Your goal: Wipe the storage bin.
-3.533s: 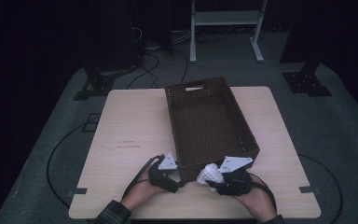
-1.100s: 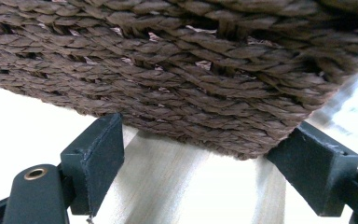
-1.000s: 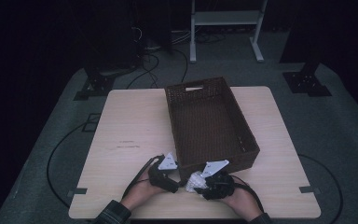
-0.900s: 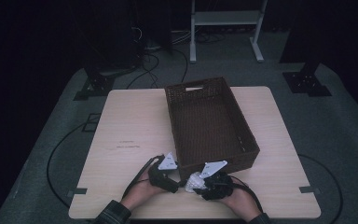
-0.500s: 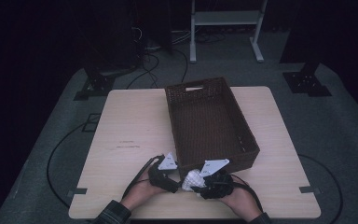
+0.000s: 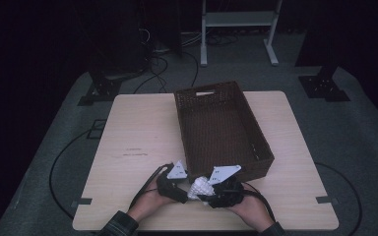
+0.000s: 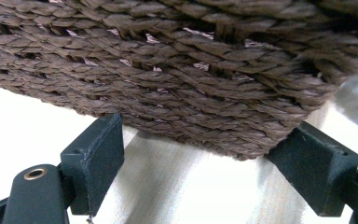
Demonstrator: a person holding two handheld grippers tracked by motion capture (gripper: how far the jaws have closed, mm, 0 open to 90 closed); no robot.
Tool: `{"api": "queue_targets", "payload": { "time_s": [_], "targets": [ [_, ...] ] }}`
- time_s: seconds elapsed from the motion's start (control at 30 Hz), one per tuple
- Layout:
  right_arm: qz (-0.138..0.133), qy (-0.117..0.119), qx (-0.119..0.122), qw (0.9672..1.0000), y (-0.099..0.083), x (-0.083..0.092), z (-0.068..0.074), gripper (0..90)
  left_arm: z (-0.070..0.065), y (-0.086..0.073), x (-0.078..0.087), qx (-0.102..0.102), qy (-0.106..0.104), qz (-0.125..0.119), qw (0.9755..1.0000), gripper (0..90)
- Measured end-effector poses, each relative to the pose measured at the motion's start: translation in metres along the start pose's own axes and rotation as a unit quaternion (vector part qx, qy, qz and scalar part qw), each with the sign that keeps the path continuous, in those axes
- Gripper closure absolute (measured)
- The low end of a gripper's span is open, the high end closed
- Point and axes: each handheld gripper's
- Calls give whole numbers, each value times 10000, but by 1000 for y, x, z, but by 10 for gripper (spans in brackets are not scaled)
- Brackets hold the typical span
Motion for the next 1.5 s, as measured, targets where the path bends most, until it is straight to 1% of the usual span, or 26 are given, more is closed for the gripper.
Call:
{"api": "queue_targets", "payload": {
  "time_s": [0.07, 0.17, 0.27, 0.3, 0.4, 0.47, 0.53, 0.57, 0.7, 0.73, 0.83, 0.9, 1.03, 1.13, 1.17, 1.23, 1.27, 1.37, 1.47, 1.5],
  "targets": [
    [3, 12, 15, 10000, -1, -1, -1, 555, 0, 0, 0, -1, 0, 1, 10000, 175],
    [124, 27, -34, 9999, -5, -7, -3, 555, 0, 0, 0, -4, -2, 7, 10000, 175],
    [103, 75, -56, 9999, -8, -10, -6, 556, 0, 0, 0, -4, -2, 9, 10000, 175],
    [106, 105, -100, 9998, -8, -10, -6, 556, 0, 0, 0, -4, -2, 9, 10000, 175],
    [126, 117, -114, 9998, -10, -11, -8, 556, 0, 0, 0, -8, 0, 6, 10000, 175],
    [224, 62, -113, 9997, -14, -13, -9, 556, 0, 0, 0, -9, -2, 10, 10000, 175],
    [268, 33, -102, 9996, -15, -14, -9, 557, 0, 0, 0, -9, -3, 12, 10000, 175],
    [246, 49, -117, 9996, -18, -15, -10, 557, 0, 0, 0, -14, -1, 6, 10000, 175],
    [296, 24, -135, 9995, -20, -16, -11, 557, 0, 0, 0, -12, -4, 12, 10000, 175],
    [396, -33, -148, 9991, -24, -17, -12, 557, 0, 0, 0, -11, -5, 14, 10000, 175],
    [516, -99, -142, 9985, -31, -19, -14, 557, 0, 0, 0, -12, -5, 13, 10000, 175],
    [461, -74, -185, 9987, -33, -19, -15, 556, 0, 0, 0, -11, -6, 13, 10000, 175],
    [478, -99, -188, 9986, -33, -18, -14, 556, 0, 0, 0, -11, -4, 12, 10000, 175],
    [411, -125, -213, 9989, -34, -9, -13, 556, 0, 0, 0, -10, -5, 13, 10000, 175],
    [411, -125, -213, 9989, -34, -9, -13, 556, 0, 0, 0, -10, -5, 13, 10000, 175],
    [394, -208, -263, 9987, -36, -3, -13, 556, 0, 0, 0, -10, -7, 12, 10000, 175],
    [373, -313, -251, 9985, -39, 4, -14, 556, 0, 0, 0, -9, -5, 12, 10000, 175],
    [343, -437, -304, 9980, -44, 12, -15, 556, 0, 0, 0, -8, -6, 12, 10000, 175],
    [289, -577, -409, 9971, -51, 23, -19, 556, 0, 0, 0, -2, -7, 6, 10000, 175],
    [289, -577, -409, 9971, -51, 23, -19, 556, 0, 0, 0, -2, -7, 6, 10000, 175]
  ]
}}
Point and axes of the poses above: each handheld gripper's, and its own axes: x roughly backward along the jaws, y roughly out of its top, z roughly to its left, and after that the axes turned 3 degrees about -x, right-handed
